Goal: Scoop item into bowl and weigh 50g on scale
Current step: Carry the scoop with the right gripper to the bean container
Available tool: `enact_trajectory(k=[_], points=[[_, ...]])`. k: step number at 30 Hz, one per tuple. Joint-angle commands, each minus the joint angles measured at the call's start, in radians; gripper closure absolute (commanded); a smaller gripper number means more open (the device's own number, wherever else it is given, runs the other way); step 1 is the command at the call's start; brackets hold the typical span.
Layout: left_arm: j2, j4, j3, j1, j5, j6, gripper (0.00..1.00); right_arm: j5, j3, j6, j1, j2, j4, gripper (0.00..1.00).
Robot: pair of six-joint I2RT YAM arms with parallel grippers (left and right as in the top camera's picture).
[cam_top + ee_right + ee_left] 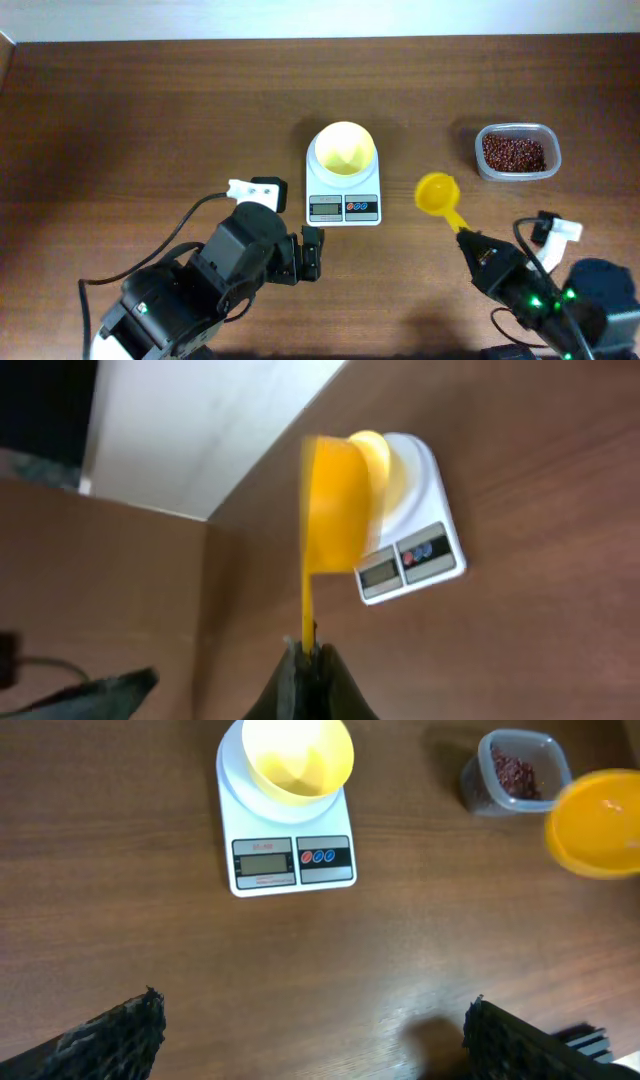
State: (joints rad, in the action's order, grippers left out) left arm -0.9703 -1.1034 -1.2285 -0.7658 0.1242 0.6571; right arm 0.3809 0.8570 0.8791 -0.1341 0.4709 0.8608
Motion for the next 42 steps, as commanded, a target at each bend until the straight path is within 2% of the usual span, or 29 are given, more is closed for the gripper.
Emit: enact_trajectory(k=[1,5,14,19,22,30,33,42], points=[[-0.006,-0.003,0.001,0.003,0.007,-0.026,0.01,-0.056,0.166,-0.092,0.003,0.075,0.143,0.96],[-0.006,-0.043,0.001,0.003,-0.031,-0.026,0.01,-0.052,0.291,-0.124,0.003,0.234,0.328,0.96],[-0.006,-0.047,0.001,0.003,-0.031,-0.026,0.01,-0.026,0.293,-0.124,0.003,0.251,0.401,0.96],[-0.006,-0.047,0.001,0.003,-0.031,-0.026,0.01,-0.027,0.293,-0.124,0.003,0.251,0.422,0.96],[-0.006,-0.047,0.001,0.003,-0.031,-0.026,0.01,-0.027,0.293,-0.231,0.003,0.251,0.453,0.96],[-0.006,-0.047,0.001,0.003,-0.031,-0.026,0.01,-0.031,0.293,-0.306,0.003,0.251,0.46,0.96],[-0.006,-0.047,0.001,0.003,-0.031,-0.026,0.01,-0.035,0.293,-0.375,0.003,0.251,0.46,0.96],[-0.006,-0.047,0.001,0.003,-0.031,-0.026,0.01,-0.045,0.293,-0.362,0.003,0.251,0.441,0.96]])
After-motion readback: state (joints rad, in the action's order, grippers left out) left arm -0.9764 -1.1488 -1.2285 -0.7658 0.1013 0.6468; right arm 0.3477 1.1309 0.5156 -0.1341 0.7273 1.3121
